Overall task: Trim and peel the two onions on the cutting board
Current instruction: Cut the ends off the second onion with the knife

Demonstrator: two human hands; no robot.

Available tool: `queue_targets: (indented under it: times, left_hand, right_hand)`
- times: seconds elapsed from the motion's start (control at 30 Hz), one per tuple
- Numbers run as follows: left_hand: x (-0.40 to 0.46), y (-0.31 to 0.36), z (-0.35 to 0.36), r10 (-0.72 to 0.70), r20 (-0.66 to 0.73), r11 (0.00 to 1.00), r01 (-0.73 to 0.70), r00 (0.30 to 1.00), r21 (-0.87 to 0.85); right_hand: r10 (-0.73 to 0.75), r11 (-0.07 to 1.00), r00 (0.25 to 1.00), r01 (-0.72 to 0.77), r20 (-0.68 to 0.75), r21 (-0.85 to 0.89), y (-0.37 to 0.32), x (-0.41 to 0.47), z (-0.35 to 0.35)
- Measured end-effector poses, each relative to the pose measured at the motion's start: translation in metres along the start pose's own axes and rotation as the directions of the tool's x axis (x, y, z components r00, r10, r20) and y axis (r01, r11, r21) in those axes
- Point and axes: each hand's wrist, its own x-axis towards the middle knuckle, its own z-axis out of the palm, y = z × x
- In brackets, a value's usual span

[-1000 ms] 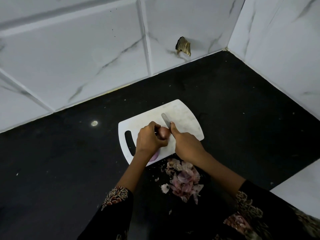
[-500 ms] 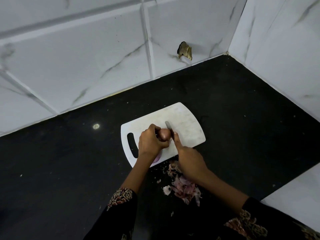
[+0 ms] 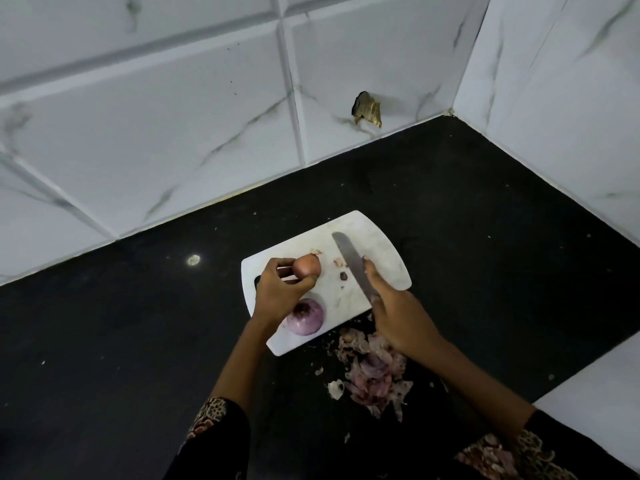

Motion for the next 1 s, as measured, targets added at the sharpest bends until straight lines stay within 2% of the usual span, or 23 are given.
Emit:
queue_targets:
  times: [0.17,0.23,0.33,0.47,0.6,0.77,0.83,0.9,0.97,1.0]
  left_hand:
    - [-0.003,0.002,-0.003,-0.009,0.089,0.993,0.02,0.996,-0.114]
    - [-0.004,0.004,-0.002,0.001,0.115,0.991,0.013,0.993,-0.13]
    - [-0.004,0.005,0.0,0.015,0.14,0.989,0.006,0.99,-0.147]
    - [-0.003,0.006,0.0,0.003,0.136,0.987,0.019,0.991,-0.16]
    - [-0.003,0.01,-0.004,-0.014,0.115,0.986,0.033,0.993,-0.165]
    - [-0.003,0.012,-0.009,-0.05,0.113,0.986,0.067,0.992,-0.154]
    - [-0.004,0.013,-0.009,-0.066,0.105,0.985,0.082,0.992,-0.153]
    - [-0.005,0.014,-0.008,-0.085,0.091,0.983,0.098,0.992,-0.155]
    - [-0.006,0.015,-0.008,-0.095,0.088,0.979,0.109,0.992,-0.171]
    - [-0.006,0.015,-0.008,-0.099,0.087,0.978,0.113,0.991,-0.176]
  right_hand:
    - [0.053,0.995,0.998,-0.055,-0.031,-0.078,0.015,0.011,-0.015]
    - [0.08,0.981,0.994,-0.093,-0.08,-0.17,0.022,0.02,-0.015]
    - [0.127,0.967,0.982,-0.153,-0.137,-0.204,0.028,0.032,-0.012]
    - [0.161,0.943,0.972,-0.202,-0.171,-0.263,0.033,0.049,-0.011]
    - [0.109,0.901,0.96,-0.205,-0.258,-0.383,0.03,0.061,-0.017]
    - [0.197,0.855,0.963,-0.26,-0.183,-0.45,0.028,0.072,-0.023]
    - [0.172,0.829,0.965,-0.249,-0.196,-0.501,0.025,0.075,-0.023]
    - [0.079,0.85,0.963,-0.201,-0.258,-0.487,0.02,0.08,-0.017]
    - [-0.031,0.93,0.963,-0.07,-0.268,-0.361,0.012,0.088,-0.009]
    - [-0.076,0.958,0.971,0.008,-0.225,-0.285,0.007,0.092,-0.005]
